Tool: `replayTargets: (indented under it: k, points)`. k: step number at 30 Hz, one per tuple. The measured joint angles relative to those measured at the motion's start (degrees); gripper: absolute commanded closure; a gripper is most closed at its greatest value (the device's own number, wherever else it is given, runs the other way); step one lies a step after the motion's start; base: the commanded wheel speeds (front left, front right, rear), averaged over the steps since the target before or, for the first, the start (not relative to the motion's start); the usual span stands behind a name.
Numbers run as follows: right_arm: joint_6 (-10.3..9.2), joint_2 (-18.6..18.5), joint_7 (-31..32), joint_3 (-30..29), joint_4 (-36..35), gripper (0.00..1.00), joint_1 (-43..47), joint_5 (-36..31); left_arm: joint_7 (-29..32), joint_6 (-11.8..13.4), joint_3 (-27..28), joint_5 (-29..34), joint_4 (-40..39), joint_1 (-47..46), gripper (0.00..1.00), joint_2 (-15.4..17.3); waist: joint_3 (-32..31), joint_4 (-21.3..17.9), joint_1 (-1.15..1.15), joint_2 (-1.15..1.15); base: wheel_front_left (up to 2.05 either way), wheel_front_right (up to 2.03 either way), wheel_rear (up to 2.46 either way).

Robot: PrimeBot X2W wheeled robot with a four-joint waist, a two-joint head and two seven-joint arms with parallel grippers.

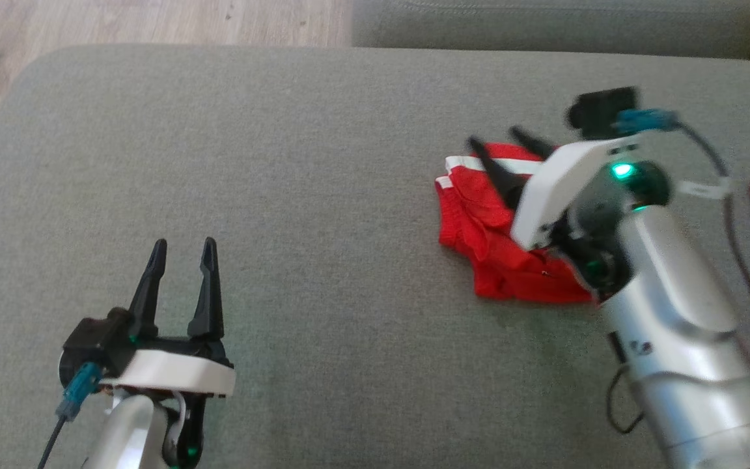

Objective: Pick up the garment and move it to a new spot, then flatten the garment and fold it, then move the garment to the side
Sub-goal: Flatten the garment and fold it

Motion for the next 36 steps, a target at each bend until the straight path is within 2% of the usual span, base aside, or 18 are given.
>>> replayTargets:
  k: [2, 6, 10, 13, 14, 15, 16, 23, 27, 32, 35, 36]
  points:
    - [-0.01, -1.0, -0.5, -3.4, -0.6, 0.0, 0.3, -2.3, 0.0, 0.0, 0.0, 0.0, 0.0, 0.2, 0.0, 0.2, -0.4, -0.4, 0.0, 0.0, 0.0, 0.0, 0.0]
    - [0.0, -5.6, -1.7, -8.4, -0.6, 0.0, 2.3, -8.2, 0.0, 0.1, 0.0, 0.0, 0.0, 1.3, 0.0, 0.5, -0.9, -1.1, 0.0, 0.0, 0.0, 0.0, 0.0]
    - [0.0, -8.8, -4.1, -8.0, 1.5, 0.0, 5.1, -13.5, 0.1, 0.3, -0.2, 0.0, -0.1, 1.4, 0.0, 1.0, -0.9, -1.7, 0.0, 0.0, 0.0, 0.0, 0.0]
    - [0.0, -9.2, -5.3, -6.4, 3.5, 0.04, 5.4, -15.9, 0.3, 0.3, -0.2, 0.0, -0.1, 1.4, 0.0, 1.5, -0.9, -1.9, 0.0, 0.0, 0.0, 0.0, 0.0]
    - [0.0, -9.2, -5.6, -5.7, 4.2, 0.53, 5.4, -16.2, 0.4, 0.5, -0.3, 0.0, -0.2, 1.4, 0.0, 1.6, -0.9, -1.9, 0.0, 0.0, 0.0, 0.0, 0.0]
    - [-0.01, -9.1, -5.8, -4.9, 4.8, 0.97, 5.4, -16.2, 0.5, 0.5, -0.3, 0.0, -0.4, 1.4, 0.0, 1.7, -0.8, -1.9, 0.0, 0.0, 0.0, 0.0, 0.0]
    - [0.0, -9.1, -6.0, -3.7, 5.5, 1.0, 5.4, -16.2, 0.8, 0.5, -0.4, 0.0, -0.5, 1.4, 0.0, 1.8, -0.7, -1.9, 0.0, 0.0, 0.0, 0.0, 0.0]
    - [0.0, -7.8, -6.0, 5.7, 8.6, 1.0, 5.3, -14.7, 0.8, 0.5, -0.8, 0.0, -0.9, 1.3, 0.0, 2.1, -0.3, -1.9, 0.0, 0.0, 0.0, 0.0, 0.0]
    - [0.0, -5.6, -5.4, 14.1, 8.4, 1.0, 5.3, -7.4, 0.8, 0.6, -1.2, 0.0, -0.9, 1.3, 0.0, 2.2, -0.6, -1.9, 0.0, 0.0, 0.0, 0.0, 0.0]
    - [0.0, -4.0, -1.8, 25.5, -1.0, 1.0, 8.2, 5.4, 0.8, 1.1, -1.1, -0.1, -0.9, 1.4, 0.0, 2.3, -1.2, -2.1, 0.0, 0.0, 0.0, 0.0, 0.0]
    - [0.0, -5.3, -2.0, 27.2, -6.4, 1.0, 10.7, 9.2, 0.8, 1.6, -0.9, -0.6, -1.1, 1.5, 0.0, 2.4, -1.7, -2.6, 0.0, 0.0, 0.0, 0.0, 0.0]
    - [0.0, -6.1, -3.2, 26.6, -7.8, 0.85, 11.4, 9.3, 0.8, 1.6, -0.8, -0.6, -1.1, 1.8, 0.0, 2.4, -1.9, -2.8, 0.0, 0.0, 0.0, 0.0, 0.0]
